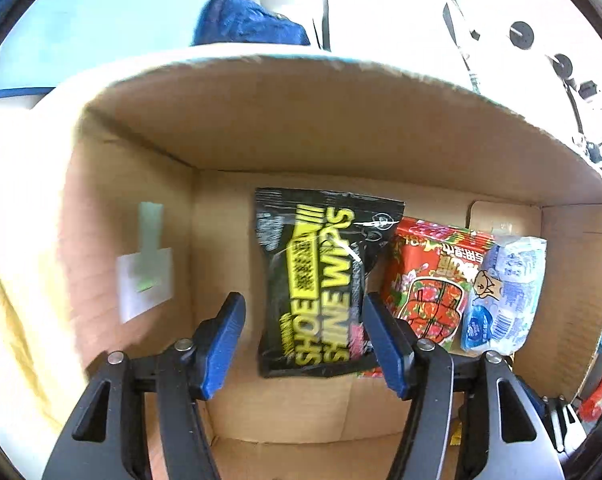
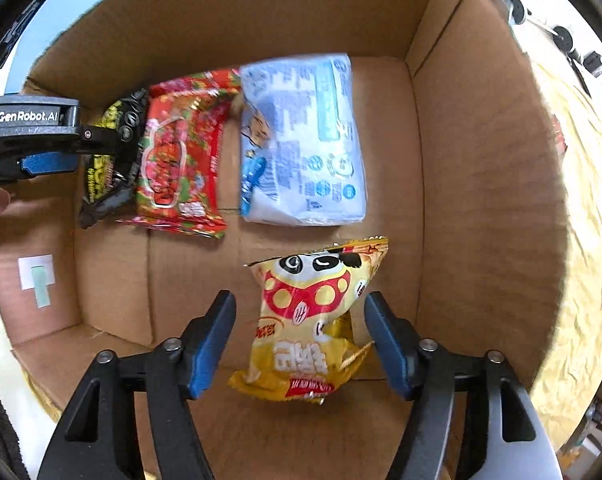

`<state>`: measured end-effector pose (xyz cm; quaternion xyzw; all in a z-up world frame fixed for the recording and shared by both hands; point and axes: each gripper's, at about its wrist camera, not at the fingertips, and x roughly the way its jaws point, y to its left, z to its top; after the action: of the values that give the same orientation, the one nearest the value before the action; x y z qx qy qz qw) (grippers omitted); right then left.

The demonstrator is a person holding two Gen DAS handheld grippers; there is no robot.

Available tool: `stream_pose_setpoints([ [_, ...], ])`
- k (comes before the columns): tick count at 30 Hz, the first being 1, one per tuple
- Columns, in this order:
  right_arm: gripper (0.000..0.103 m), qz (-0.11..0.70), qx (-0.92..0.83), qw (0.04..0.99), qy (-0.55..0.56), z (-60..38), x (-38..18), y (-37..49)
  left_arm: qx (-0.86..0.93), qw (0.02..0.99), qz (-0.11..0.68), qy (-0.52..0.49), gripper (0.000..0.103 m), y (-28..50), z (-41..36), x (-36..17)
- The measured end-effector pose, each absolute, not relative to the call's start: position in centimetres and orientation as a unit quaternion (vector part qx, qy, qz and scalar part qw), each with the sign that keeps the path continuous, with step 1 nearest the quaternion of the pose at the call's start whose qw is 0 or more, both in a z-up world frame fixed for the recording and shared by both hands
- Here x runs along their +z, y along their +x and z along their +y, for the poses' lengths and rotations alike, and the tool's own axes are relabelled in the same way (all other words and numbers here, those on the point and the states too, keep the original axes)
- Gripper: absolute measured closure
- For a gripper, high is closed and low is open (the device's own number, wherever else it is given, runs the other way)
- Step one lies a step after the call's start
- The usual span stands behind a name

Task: Organize soft objects
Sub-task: 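Open both tools and withdraw them from the box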

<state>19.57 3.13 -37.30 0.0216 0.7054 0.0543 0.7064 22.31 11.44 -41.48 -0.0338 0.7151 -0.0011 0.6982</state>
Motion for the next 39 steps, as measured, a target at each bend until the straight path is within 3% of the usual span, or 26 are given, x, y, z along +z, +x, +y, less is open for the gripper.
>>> stream_pose_setpoints([
  [6, 0.025, 0.685, 0.051, 0.727, 0.013, 2.7, -34.5, 19.3, 0.006, 0.727, 0.686, -0.033, 0.044, 19.7, 11.6, -37.3],
  [14, 0.025, 0.663, 0.046, 0.747, 0.006, 1.8, -29.7, 17.2, 0.003, 0.774, 0.632, -0.034, 0.044, 13.8, 12.1, -29.8],
  [23, 0.017, 0.635, 0.061, 0.770, 0.017, 0.1, -23.3, 13.5, 0.003, 0.804, 0.594, -0.021, 0.042, 8.0, 11.6, -25.3],
  [26, 0.017, 0.622, 0.064, 0.780, 0.011, -0.1, -21.1, 12.4, 0.002, 0.809, 0.587, -0.023, 0.035, 6.5, 11.5, -24.4],
  [30, 0.006, 0.606, 0.071, 0.792, 0.011, -0.4, -18.7, 11.1, 0.005, 0.815, 0.578, -0.028, 0.010, 4.8, 11.4, -23.3],
  [33, 0.000, 0.596, 0.073, 0.799, 0.004, -0.5, -17.3, 10.2, 0.008, 0.824, 0.565, -0.042, 0.005, 3.6, 11.4, -22.3],
  [39, 0.000, 0.587, 0.075, 0.806, 0.008, -1.2, -15.1, 8.6, 0.017, 0.837, 0.545, -0.052, 0.005, 1.8, 11.4, -20.3],
])
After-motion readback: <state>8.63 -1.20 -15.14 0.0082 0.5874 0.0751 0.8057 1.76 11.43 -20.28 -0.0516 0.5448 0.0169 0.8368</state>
